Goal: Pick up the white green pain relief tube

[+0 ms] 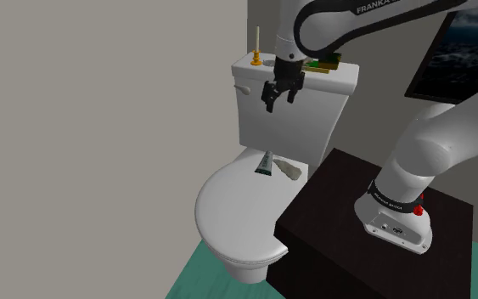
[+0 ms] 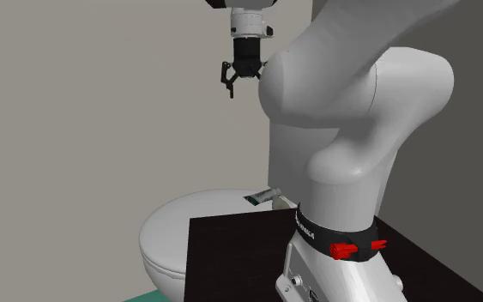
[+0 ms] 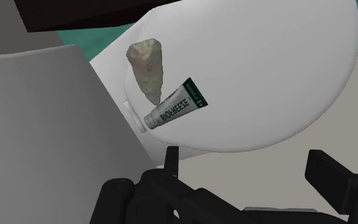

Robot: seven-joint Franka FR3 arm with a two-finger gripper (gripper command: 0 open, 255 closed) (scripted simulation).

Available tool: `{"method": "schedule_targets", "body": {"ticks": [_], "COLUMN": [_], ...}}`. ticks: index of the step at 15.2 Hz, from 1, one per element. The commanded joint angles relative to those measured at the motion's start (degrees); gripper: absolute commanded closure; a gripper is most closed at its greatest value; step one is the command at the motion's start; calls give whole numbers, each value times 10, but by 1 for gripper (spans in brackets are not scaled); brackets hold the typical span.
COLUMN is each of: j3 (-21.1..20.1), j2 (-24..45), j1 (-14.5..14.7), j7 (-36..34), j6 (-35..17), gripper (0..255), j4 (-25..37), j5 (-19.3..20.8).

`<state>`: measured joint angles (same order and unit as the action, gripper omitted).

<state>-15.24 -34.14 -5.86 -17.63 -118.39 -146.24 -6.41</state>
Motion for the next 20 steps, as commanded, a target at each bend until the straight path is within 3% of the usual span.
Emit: {"method": "schedule_targets", "body": {"ticks": [1, 7, 11, 16, 20], "j3": [-15, -69, -101, -114, -74], "j2": [29, 140, 230, 356, 458], "j1": [-16, -68, -112, -156, -148], "j7": [-39, -171, -280, -455, -602], "j6": [-37, -154, -226, -293, -325], "gripper": [0, 0, 0, 0, 0], "j4": [-10, -29, -26, -2, 33], "j5": [4, 38, 94, 222, 338]}}
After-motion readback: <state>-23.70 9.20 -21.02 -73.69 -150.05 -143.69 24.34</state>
